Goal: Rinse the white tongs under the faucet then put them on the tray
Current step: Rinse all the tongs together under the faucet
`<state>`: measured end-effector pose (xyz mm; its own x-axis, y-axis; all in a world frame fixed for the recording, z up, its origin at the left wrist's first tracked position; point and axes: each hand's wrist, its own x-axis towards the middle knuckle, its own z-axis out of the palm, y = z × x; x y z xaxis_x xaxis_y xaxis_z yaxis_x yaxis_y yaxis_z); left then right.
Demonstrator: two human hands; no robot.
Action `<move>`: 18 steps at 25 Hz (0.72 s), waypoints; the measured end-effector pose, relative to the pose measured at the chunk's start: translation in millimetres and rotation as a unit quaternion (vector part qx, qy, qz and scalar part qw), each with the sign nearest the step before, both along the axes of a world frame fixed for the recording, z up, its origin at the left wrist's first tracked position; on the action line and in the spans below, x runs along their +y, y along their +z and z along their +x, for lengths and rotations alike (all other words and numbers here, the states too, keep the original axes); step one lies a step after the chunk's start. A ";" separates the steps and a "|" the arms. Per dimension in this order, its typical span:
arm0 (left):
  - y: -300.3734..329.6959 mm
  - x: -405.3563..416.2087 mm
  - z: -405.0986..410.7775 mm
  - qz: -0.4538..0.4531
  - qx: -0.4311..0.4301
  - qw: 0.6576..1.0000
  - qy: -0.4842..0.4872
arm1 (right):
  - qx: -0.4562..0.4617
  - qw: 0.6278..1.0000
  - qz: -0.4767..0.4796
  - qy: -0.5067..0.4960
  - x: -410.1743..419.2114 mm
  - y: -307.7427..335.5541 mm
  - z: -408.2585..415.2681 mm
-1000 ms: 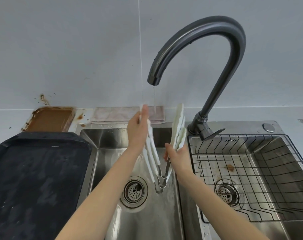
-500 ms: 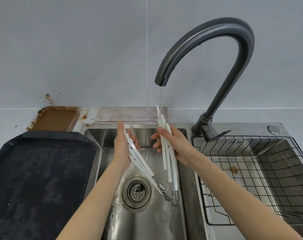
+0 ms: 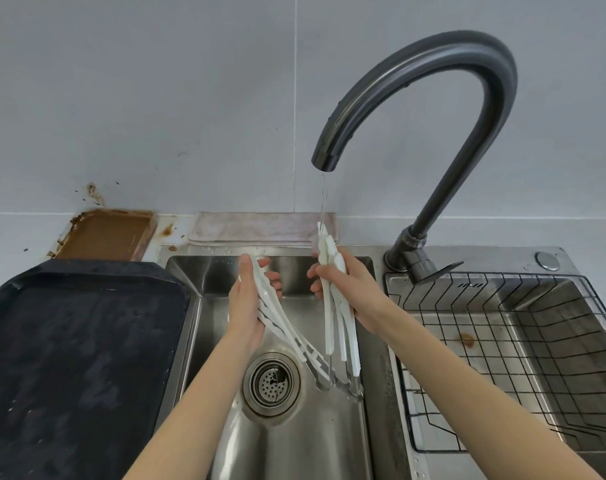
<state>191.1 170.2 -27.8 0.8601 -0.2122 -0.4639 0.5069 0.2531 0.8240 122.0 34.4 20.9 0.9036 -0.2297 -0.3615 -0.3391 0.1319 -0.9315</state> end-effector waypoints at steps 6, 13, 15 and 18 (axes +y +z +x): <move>3.2 0.3 -5.2 0.019 -0.022 0.999 -0.026 | -0.042 0.998 -0.036 0.033 -2.1 0.7 -1.3; -2.1 5.5 -12.3 0.024 -0.033 0.998 -0.044 | -0.067 0.998 -0.021 -0.001 4.7 -8.1 -12.9; -2.1 7.3 -13.2 0.009 -0.025 0.999 -0.036 | -0.069 0.997 -0.038 0.002 6.2 -6.8 -12.7; -0.8 10.0 -11.3 -0.014 -0.002 1.000 -0.017 | -0.049 0.997 -0.060 0.024 6.6 3.4 -6.8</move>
<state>179.8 180.3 -28.6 0.8543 -0.2543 -0.4533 0.5117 0.2589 0.8192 115.3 41.0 24.3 0.9445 -0.2209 -0.2431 -0.2485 0.0039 -0.9686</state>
